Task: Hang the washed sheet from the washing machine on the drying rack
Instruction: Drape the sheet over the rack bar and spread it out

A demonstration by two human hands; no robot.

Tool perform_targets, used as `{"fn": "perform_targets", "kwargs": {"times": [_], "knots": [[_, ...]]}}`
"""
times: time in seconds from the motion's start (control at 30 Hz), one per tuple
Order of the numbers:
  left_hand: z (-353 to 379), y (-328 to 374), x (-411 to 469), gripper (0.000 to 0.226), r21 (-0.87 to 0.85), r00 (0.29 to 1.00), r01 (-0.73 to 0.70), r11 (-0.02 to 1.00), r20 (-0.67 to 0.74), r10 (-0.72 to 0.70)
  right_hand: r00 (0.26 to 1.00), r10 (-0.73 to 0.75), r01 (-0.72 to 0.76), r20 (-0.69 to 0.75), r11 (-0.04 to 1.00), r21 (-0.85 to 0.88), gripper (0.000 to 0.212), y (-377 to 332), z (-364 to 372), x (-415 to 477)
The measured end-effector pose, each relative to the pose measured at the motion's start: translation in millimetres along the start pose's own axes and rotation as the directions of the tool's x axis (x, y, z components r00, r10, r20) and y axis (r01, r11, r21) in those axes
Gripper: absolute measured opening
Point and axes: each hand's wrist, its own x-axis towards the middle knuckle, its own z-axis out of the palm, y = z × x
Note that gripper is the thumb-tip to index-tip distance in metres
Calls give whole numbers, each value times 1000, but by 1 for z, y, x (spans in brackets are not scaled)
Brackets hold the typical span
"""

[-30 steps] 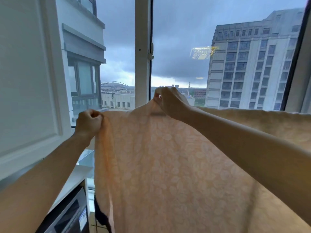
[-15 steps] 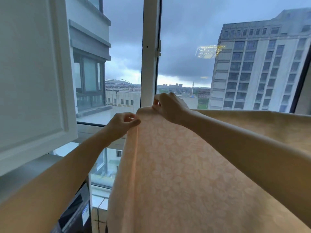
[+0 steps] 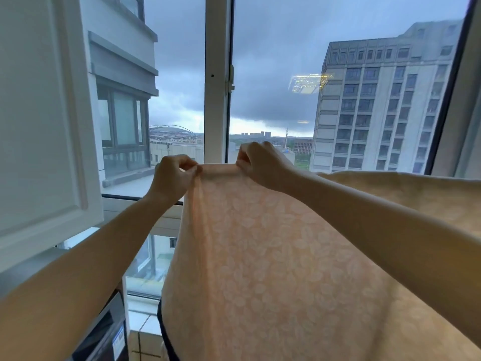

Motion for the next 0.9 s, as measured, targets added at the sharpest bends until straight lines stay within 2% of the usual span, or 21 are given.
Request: {"fn": "perform_targets", "kwargs": {"times": [0.1, 0.2, 0.33, 0.47, 0.57, 0.7, 0.8, 0.9], "knots": [[-1, -9, -8, 15, 12, 999, 36, 999, 29, -37, 999, -23, 21, 39, 999, 33, 9, 8, 0, -5], [-2, -11, -12, 14, 6, 999, 40, 999, 34, -40, 997, -2, -2, 71, 999, 53, 16, 14, -2, -7], [-1, 0, -6, 11, -47, 999, 42, 998, -9, -42, 997, -38, 37, 74, 999, 14, 20, 12, 0, -9], [1, 14, 0, 10, -17, 999, -21, 1000, -37, 21, 999, -8, 5, -39, 997, -77, 20, 19, -8, -11], [3, 15, -2, 7, 56, 998, -70, 996, 6, 70, 992, -30, 18, -121, 995, -99, 20, 22, -10, -26], [13, 18, -9, 14, 134, 983, -162, 978, 111, 147, 982, -143, 123, -121, 980, -156, 16, 22, -5, -39], [19, 26, -15, 19, 120, 961, -240, 963, 172, 218, 983, -153, 144, -100, 985, -95, 12, 26, -12, -39], [26, 36, -21, 22, 117, 929, -343, 932, 189, 318, 986, -140, 130, -92, 986, -107, 9, 34, -23, -48]]}}
